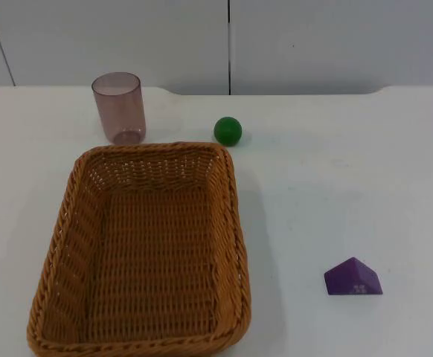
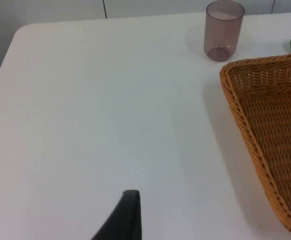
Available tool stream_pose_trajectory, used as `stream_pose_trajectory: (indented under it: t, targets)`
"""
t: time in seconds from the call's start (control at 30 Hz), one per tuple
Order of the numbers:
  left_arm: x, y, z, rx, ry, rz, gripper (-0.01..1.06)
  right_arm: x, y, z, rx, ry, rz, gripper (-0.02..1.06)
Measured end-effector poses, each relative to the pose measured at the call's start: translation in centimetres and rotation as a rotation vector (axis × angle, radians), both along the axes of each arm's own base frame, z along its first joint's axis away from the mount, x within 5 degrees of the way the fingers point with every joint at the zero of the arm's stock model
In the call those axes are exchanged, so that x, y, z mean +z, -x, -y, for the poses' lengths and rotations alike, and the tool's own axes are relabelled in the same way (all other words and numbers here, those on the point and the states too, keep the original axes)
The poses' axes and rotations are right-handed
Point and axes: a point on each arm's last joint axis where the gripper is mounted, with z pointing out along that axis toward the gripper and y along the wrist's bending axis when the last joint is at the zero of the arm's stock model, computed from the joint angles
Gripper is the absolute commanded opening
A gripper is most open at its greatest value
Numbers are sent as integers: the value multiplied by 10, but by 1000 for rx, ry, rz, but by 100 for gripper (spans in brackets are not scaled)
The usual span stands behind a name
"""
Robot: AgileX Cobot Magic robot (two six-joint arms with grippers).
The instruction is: Pick up the basket with the left hand and place the triangular block into the basket with the right hand.
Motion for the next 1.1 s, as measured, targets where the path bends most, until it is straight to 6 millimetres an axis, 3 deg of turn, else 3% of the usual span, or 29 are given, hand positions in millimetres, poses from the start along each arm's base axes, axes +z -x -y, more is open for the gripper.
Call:
stream_pose_trajectory:
  t: [0.37,0.53,0.77,0.87,0.9,1.1]
  targets:
    - [0,0,0,0,0,0,105,0,0,0,7,13,0,105]
    - [8,-12,1,3,18,-37,105,13,-5,-1,13,10,21,105]
    - [23,-51,5,-10,71,-135,105,39,-39,0,12,9,-10,105]
    - [25,-79,7,-7,81,-210,105,48,-68,0,12,9,-45,105]
    - [25,-79,7,-7,81,-210,105,48,-68,0,12,9,-45,105]
    - [22,-120,9,-2,103,-311,105,46,-114,0,13,9,-156,105]
